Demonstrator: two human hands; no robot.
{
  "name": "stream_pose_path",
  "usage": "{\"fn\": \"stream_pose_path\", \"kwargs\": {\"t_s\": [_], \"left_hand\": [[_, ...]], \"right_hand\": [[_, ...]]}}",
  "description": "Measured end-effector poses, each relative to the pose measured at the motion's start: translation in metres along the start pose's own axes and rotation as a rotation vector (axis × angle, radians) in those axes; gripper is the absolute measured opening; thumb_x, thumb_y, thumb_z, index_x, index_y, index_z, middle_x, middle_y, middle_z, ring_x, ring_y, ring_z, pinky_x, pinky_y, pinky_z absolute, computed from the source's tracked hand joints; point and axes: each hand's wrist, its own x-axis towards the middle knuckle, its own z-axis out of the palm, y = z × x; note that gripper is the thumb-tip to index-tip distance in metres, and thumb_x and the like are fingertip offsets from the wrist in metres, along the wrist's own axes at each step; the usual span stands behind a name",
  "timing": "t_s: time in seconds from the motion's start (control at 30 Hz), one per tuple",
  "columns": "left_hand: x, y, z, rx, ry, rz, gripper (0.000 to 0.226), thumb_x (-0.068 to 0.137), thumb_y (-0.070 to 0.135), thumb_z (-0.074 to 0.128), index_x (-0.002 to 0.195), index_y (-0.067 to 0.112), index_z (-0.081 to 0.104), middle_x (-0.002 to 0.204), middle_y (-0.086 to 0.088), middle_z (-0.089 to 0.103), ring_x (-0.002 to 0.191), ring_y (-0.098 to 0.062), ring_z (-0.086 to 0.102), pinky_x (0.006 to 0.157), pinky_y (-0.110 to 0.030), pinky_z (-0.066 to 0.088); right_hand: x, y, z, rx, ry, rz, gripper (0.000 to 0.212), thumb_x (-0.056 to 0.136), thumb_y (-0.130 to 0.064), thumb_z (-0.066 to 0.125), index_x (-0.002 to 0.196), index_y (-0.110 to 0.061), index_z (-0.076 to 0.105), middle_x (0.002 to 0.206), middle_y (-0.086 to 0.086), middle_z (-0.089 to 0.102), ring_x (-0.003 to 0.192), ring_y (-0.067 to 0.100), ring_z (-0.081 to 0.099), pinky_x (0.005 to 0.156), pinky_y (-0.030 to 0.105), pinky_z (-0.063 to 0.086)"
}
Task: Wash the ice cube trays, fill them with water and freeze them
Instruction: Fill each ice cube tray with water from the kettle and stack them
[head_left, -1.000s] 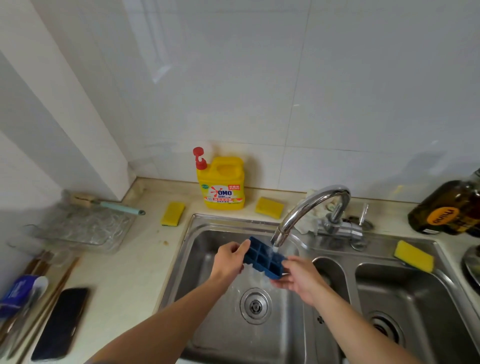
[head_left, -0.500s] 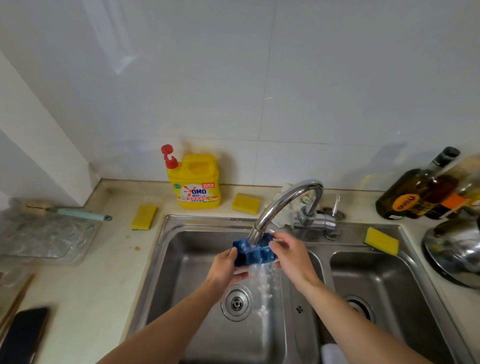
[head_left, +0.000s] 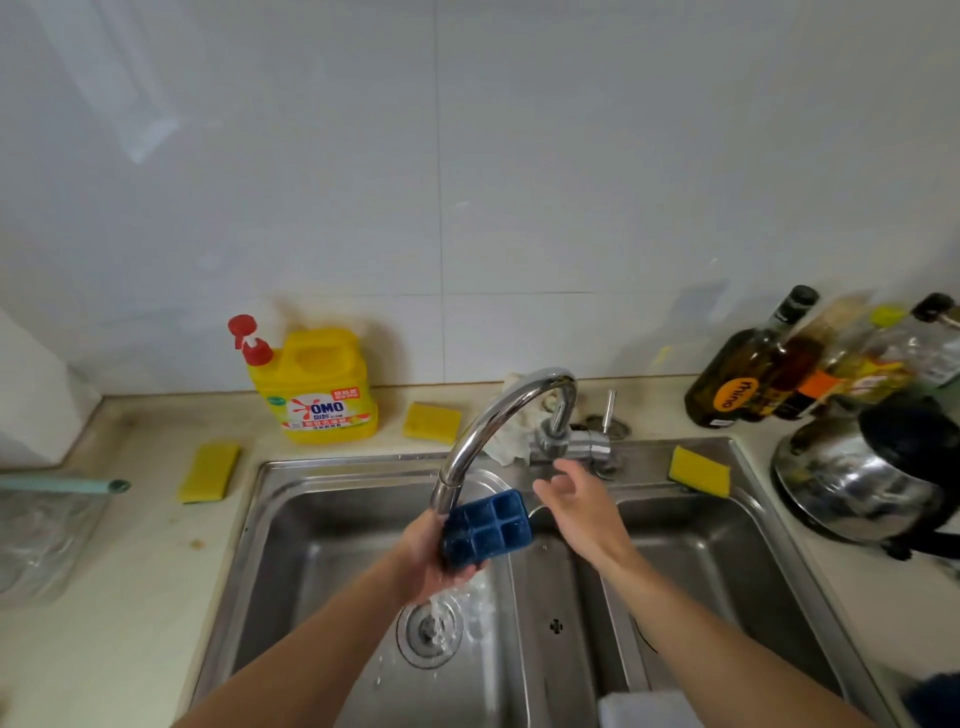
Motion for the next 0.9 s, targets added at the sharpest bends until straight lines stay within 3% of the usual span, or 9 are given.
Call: {"fn": "stream_pose_path", "kwargs": {"t_s": [0.17, 0.27, 0.33, 0.4, 0.5, 0.6, 0.77, 0.83, 0.9], "left_hand": [[0.002, -0.004, -0.019, 0.050, 0.306, 0.086, 0.039, 0.093, 0.039, 0.066, 0.110, 0.004, 0.065, 0.097, -0.021, 0.074, 0.088, -0.037, 0.072, 0.066, -0.040, 0.062], [-0.004, -0.002, -0.028, 0.070, 0.384, 0.095, 0.039, 0.084, 0.039, 0.075, 0.103, 0.006, 0.069, 0.082, -0.016, 0.077, 0.071, -0.030, 0.073, 0.065, -0.039, 0.061], [-0.007, -0.005, -0.031, 0.048, 0.419, 0.108, 0.038, 0.080, 0.040, 0.078, 0.100, 0.007, 0.072, 0.081, -0.014, 0.078, 0.069, -0.029, 0.074, 0.064, -0.040, 0.062], [-0.010, -0.011, -0.032, 0.036, 0.434, 0.124, 0.039, 0.082, 0.043, 0.078, 0.101, 0.009, 0.072, 0.090, -0.017, 0.078, 0.077, -0.032, 0.075, 0.066, -0.043, 0.063], [-0.013, -0.020, -0.029, 0.084, 0.448, 0.148, 0.037, 0.085, 0.044, 0.075, 0.101, 0.011, 0.072, 0.090, -0.015, 0.077, 0.075, -0.032, 0.076, 0.061, -0.036, 0.059], [-0.010, -0.026, -0.022, 0.158, 0.432, 0.178, 0.031, 0.091, 0.042, 0.069, 0.102, 0.013, 0.071, 0.098, -0.017, 0.074, 0.083, -0.033, 0.074, 0.063, -0.036, 0.061], [-0.005, -0.027, -0.007, 0.285, 0.396, 0.195, 0.021, 0.096, 0.036, 0.065, 0.103, 0.016, 0.069, 0.104, -0.015, 0.068, 0.092, -0.032, 0.068, 0.062, -0.035, 0.060], [-0.005, -0.026, -0.001, 0.355, 0.358, 0.224, 0.019, 0.096, 0.033, 0.065, 0.103, 0.016, 0.069, 0.105, -0.015, 0.067, 0.094, -0.032, 0.066, 0.066, -0.037, 0.061], [-0.009, -0.024, 0.005, 0.451, 0.296, 0.274, 0.016, 0.098, 0.028, 0.063, 0.098, 0.014, 0.068, 0.100, -0.014, 0.065, 0.090, -0.028, 0.064, 0.067, -0.034, 0.059]], "right_hand": [[0.056, 0.003, -0.037, 0.085, 0.248, 0.094, 0.056, 0.097, -0.036, 0.064, 0.141, -0.006, 0.046, 0.138, 0.017, 0.059, 0.119, 0.031, 0.059, 0.094, 0.036, 0.046], [0.091, 0.002, -0.055, 0.111, 0.288, 0.165, 0.046, 0.096, -0.039, 0.063, 0.128, -0.009, 0.050, 0.128, 0.019, 0.062, 0.103, 0.035, 0.063, 0.088, 0.042, 0.051], [0.110, 0.000, -0.059, 0.112, 0.307, 0.220, 0.053, 0.096, -0.038, 0.062, 0.137, -0.006, 0.047, 0.136, 0.019, 0.058, 0.111, 0.036, 0.061, 0.086, 0.038, 0.046], [0.124, -0.005, -0.055, 0.176, 0.284, 0.227, 0.063, 0.095, -0.040, 0.062, 0.145, -0.007, 0.044, 0.146, 0.018, 0.053, 0.126, 0.038, 0.055, 0.097, 0.041, 0.047], [0.127, -0.010, -0.050, 0.190, 0.210, 0.171, 0.070, 0.093, -0.045, 0.062, 0.150, -0.010, 0.040, 0.152, 0.015, 0.048, 0.132, 0.039, 0.052, 0.106, 0.051, 0.047], [0.114, -0.002, -0.055, 0.079, 0.190, 0.054, 0.058, 0.096, -0.044, 0.062, 0.143, -0.014, 0.047, 0.145, 0.013, 0.055, 0.132, 0.036, 0.052, 0.102, 0.039, 0.043], [0.063, 0.017, -0.040, -0.018, 0.308, -0.132, 0.045, 0.100, -0.033, 0.059, 0.139, -0.009, 0.055, 0.137, 0.011, 0.059, 0.128, 0.027, 0.054, 0.107, 0.041, 0.044], [0.041, 0.025, -0.027, 0.012, 0.224, -0.167, 0.036, 0.100, -0.033, 0.060, 0.130, -0.014, 0.060, 0.126, 0.004, 0.064, 0.118, 0.020, 0.060, 0.097, 0.032, 0.046], [0.023, 0.032, -0.016, -0.004, -0.001, -0.112, 0.040, 0.099, -0.039, 0.061, 0.132, -0.015, 0.060, 0.126, 0.001, 0.066, 0.111, 0.012, 0.062, 0.093, 0.028, 0.046]]}}
